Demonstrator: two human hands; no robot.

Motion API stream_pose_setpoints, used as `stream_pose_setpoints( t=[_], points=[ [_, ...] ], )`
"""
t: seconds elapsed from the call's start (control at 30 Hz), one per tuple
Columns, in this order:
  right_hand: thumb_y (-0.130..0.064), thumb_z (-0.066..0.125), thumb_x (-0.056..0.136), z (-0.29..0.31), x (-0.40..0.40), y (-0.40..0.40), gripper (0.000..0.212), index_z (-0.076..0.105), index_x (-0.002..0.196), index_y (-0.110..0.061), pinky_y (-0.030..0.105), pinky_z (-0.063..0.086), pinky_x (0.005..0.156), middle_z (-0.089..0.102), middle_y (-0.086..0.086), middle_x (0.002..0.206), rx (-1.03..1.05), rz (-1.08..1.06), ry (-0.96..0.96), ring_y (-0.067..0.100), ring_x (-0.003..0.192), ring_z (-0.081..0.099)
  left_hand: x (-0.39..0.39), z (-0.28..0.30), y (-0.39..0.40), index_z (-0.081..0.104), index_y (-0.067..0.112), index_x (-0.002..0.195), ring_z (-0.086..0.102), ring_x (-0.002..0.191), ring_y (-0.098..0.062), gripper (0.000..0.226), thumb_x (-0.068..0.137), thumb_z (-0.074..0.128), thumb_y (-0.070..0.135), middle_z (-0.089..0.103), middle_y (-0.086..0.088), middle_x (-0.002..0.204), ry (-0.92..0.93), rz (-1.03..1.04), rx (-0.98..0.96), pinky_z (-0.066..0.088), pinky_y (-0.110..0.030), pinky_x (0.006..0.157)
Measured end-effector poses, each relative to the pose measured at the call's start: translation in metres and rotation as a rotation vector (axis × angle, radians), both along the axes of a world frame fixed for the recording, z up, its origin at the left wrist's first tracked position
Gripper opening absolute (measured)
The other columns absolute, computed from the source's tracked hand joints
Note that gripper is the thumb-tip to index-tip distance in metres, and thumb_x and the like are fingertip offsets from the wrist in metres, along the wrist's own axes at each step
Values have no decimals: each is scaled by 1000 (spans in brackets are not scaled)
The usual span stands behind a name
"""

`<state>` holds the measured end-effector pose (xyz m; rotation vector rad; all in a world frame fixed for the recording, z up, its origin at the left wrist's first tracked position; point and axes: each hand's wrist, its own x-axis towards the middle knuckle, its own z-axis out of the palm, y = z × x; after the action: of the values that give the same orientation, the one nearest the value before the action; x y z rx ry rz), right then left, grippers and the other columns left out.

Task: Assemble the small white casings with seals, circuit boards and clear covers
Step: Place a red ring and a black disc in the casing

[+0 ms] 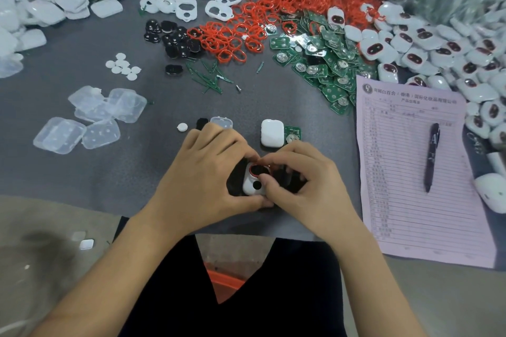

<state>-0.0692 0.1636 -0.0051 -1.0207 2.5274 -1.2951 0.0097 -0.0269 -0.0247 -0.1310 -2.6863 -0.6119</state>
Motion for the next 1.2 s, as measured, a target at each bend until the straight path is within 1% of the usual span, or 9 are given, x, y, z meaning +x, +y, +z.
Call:
stream_pose_setpoints(
  t=[0.2,0.37,0.57,0.67,0.87,0.93,1.03,1.1,1.2],
  points=[
    [-11,84,81,1,1,-2,22,80,101,-19,25,48,77,66,-6,94,19,-18,-14,12,88,62,0,-1,0,67,25,101,47,101,-16,57,78,66,78,58,12,101,-1,4,4,36,-37,82],
    [-15,86,82,8,-4,-4,18,84,98,-23,13,37,71,67,-9,87,52,-13,-122,10,85,61,-1,-1,-1,69,24,101,48,101,-18,63,76,66,82,56,10,101,-20,-3,13,39,-40,84],
    [-27,89,80,20,-16,-9,12,85,91,-29,15,32,56,65,-10,64,139,-4,-282,3,56,48,-2,0,-2,70,23,102,48,101,-18,66,74,65,83,53,9,99,-22,-17,17,40,-40,84],
    [-26,88,81,22,-16,-7,11,84,91,-29,15,29,53,58,-9,58,134,-12,-298,4,52,41,-1,1,-1,70,23,102,47,101,-18,66,74,66,82,53,9,99,-17,-17,25,40,-40,85],
    [-27,84,85,18,-5,4,29,77,112,-30,17,44,68,69,-19,77,127,-95,-288,4,70,55,2,0,0,72,20,100,51,99,-22,63,76,71,78,60,5,98,78,13,-8,41,-40,84],
    [-29,76,93,19,-3,6,21,78,113,-27,24,51,71,73,-16,82,126,-102,-311,9,72,64,2,0,1,72,17,103,55,97,-24,63,77,75,75,63,4,101,119,29,17,43,-40,85],
    [-19,63,103,19,5,-2,18,79,110,-20,25,51,58,70,-9,72,-34,-46,-496,12,59,59,5,2,2,71,14,106,58,87,-16,62,79,75,71,65,9,96,164,69,141,43,-34,82],
    [-15,61,103,19,9,-8,19,79,109,-12,24,53,55,69,0,75,-210,-69,-688,13,62,56,6,4,3,70,16,109,56,82,-8,63,78,73,71,63,13,90,151,98,223,43,-28,80],
    [-28,65,95,20,8,-14,24,78,100,-8,23,50,51,66,9,77,-372,-63,-880,14,64,54,8,9,5,67,19,115,60,80,-6,65,76,73,71,66,11,87,88,106,320,46,-17,81]
  ],
)
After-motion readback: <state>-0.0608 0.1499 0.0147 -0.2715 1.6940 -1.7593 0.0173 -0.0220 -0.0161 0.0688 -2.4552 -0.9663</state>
